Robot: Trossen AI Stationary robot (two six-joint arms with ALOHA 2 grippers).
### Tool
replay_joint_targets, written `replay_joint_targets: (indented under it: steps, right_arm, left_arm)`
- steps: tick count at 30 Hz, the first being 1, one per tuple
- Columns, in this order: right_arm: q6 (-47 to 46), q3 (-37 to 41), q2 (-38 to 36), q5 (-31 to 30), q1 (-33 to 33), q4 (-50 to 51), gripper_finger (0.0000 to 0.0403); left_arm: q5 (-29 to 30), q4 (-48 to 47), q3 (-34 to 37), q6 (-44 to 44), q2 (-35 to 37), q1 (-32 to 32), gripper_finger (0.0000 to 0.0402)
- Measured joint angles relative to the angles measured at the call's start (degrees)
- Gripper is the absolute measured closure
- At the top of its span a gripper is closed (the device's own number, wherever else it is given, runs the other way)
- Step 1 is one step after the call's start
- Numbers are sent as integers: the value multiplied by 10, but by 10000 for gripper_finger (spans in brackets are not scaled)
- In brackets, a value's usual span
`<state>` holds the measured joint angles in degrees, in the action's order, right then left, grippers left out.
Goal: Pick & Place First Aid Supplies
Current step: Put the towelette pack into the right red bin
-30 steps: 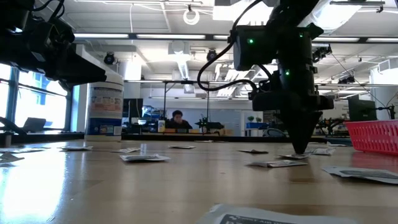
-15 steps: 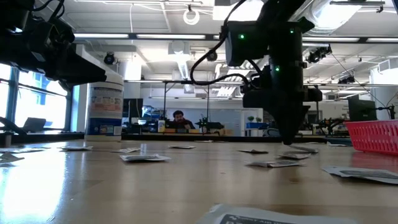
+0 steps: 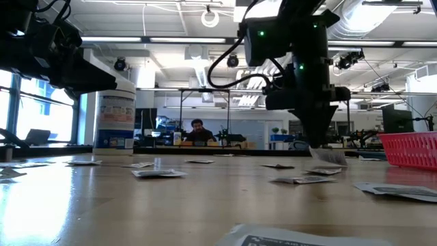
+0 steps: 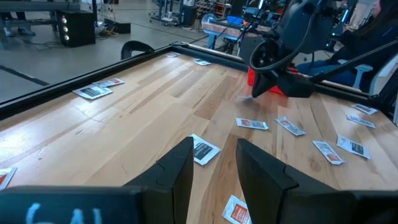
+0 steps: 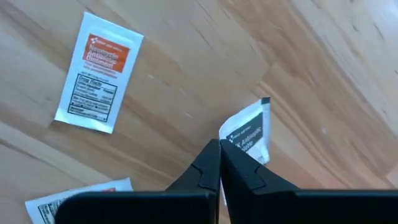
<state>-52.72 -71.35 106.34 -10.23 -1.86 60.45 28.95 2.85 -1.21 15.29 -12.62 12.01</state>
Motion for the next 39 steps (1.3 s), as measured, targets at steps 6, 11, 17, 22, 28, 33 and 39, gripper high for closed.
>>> replay_joint_targets:
  steps: [6,11,17,22,28,33,39]
  right_arm:
    - [-4,-28,-1,2,-2,50,402]
    - [-10,-46,-1,1,-2,83,402]
    - [-11,-48,-1,6,-2,93,402]
    - [-16,-48,-9,16,-5,127,403]
    - [-59,-48,-60,13,-23,192,403]
    - [-114,-48,-120,13,-43,254,403]
    - [-183,-35,-190,19,-68,292,403]
  left_arm:
    - [0,0,0,0,0,0,283]
    - [0,0,0,0,0,0,283]
    - [0,0,0,0,0,0,283]
    - [0,0,0,0,0,0,283]
    - [0,0,0,0,0,0,283]
    - [0,0,0,0,0,0,283]
    - [0,0,0,0,0,0,283]
